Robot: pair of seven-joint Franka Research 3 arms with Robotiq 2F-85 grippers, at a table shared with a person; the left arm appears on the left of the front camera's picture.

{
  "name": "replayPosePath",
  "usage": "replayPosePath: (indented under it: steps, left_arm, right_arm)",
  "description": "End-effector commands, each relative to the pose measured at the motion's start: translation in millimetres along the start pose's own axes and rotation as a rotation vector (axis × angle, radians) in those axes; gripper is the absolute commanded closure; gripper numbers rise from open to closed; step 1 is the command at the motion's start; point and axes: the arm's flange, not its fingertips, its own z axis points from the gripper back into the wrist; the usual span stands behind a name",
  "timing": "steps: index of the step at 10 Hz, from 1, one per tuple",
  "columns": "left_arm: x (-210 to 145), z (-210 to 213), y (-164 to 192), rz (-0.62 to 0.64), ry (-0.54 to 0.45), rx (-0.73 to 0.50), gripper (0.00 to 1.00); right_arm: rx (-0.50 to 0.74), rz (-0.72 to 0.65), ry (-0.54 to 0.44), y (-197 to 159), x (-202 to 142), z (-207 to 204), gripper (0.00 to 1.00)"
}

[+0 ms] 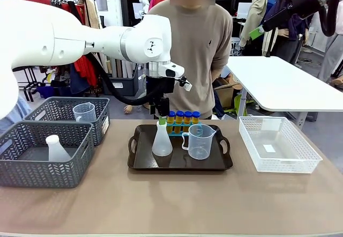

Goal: Prepare the laboratory tools.
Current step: Pick up one Small flask and place it on the Handle tray.

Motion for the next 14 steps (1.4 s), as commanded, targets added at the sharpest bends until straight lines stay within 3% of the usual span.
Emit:
replayPosePath:
  steps: [1, 5, 14]
  left_arm:
    - [0, 0, 2, 0.003, 0.001, 0.005, 0.00]
    - [2, -1, 1, -0.001, -0.003, -0.002, 0.00]
    - [-116, 153, 2, 0.130, -0.337, -0.015, 0.00]
  right_arm:
    - [0.004, 0.001, -0.009, 1, 1, 0, 0.00]
    - [0.004, 0.001, -0.009, 1, 1, 0, 0.00]
    - [0.004, 0.001, -0.009, 1, 1, 0, 0.00]
